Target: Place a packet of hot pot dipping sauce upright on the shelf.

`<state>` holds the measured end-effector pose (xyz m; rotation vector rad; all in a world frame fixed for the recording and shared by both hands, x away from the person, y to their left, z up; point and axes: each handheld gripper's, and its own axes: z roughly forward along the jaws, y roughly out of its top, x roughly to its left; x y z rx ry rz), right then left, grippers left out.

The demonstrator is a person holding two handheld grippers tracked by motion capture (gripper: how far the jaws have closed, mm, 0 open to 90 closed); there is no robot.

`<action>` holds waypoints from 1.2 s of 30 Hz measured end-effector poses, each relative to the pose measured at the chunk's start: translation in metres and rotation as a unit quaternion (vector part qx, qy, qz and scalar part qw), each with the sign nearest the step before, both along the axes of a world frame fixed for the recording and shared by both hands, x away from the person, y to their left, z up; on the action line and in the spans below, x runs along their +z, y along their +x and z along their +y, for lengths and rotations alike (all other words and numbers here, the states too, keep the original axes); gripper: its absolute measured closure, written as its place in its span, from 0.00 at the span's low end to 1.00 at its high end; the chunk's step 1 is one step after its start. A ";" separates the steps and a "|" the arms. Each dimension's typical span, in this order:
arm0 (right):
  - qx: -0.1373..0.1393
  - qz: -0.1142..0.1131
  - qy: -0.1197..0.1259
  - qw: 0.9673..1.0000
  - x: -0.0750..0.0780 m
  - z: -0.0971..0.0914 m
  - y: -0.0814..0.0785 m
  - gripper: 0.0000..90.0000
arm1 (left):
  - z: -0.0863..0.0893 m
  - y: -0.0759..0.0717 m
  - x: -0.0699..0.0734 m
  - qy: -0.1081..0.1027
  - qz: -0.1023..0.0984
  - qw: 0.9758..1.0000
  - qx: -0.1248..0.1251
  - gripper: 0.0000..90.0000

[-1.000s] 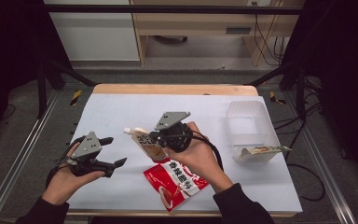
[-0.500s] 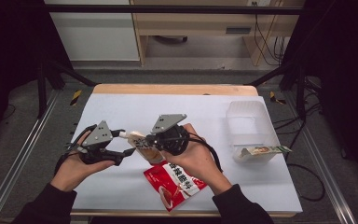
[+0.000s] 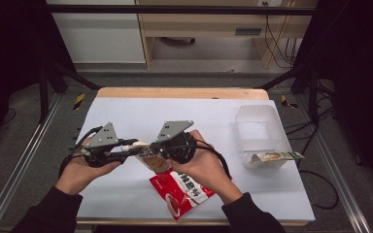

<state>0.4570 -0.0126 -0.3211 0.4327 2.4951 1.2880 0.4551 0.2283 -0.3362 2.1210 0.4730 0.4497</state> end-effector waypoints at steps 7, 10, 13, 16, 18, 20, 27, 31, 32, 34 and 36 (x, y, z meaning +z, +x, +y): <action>-0.003 0.002 0.002 1.000 -0.001 -0.004 0.003 1.00 | -0.002 0.000 0.003 -0.017 0.008 1.000 -0.001 0.80; -0.005 0.005 0.000 1.000 -0.002 -0.005 0.005 1.00 | -0.005 0.001 0.005 -0.008 0.010 1.000 -0.004 0.80; -0.009 0.007 -0.001 1.000 -0.002 -0.008 0.006 1.00 | -0.009 0.001 0.009 0.002 0.010 1.000 -0.007 0.80; -0.008 0.009 -0.004 1.000 -0.002 -0.010 0.006 1.00 | -0.013 0.002 0.013 0.014 0.009 1.000 -0.010 0.81; -0.008 0.012 -0.008 1.000 -0.002 -0.011 0.007 1.00 | -0.016 0.002 0.016 0.021 0.010 1.000 -0.013 0.81; -0.009 0.010 -0.012 1.000 -0.002 -0.012 0.006 1.00 | -0.018 0.002 0.019 0.027 0.008 0.999 -0.015 0.81; -0.010 0.015 -0.014 1.000 -0.001 -0.017 0.006 1.00 | -0.026 0.005 0.027 0.041 0.007 0.999 -0.024 0.81; -0.011 0.016 -0.016 1.000 0.000 -0.019 0.006 0.99 | -0.028 0.006 0.029 0.048 0.009 0.998 -0.030 0.81; -0.011 0.016 -0.017 1.000 0.000 -0.019 0.006 0.99 | -0.029 0.005 0.029 0.052 0.009 0.998 -0.031 0.81; -0.009 0.020 -0.019 1.000 -0.001 -0.020 0.006 0.98 | -0.030 0.005 0.030 0.057 0.008 0.998 -0.034 0.81; -0.008 0.022 -0.021 1.000 -0.001 -0.020 0.007 0.95 | -0.032 0.005 0.032 0.065 0.006 0.997 -0.039 0.81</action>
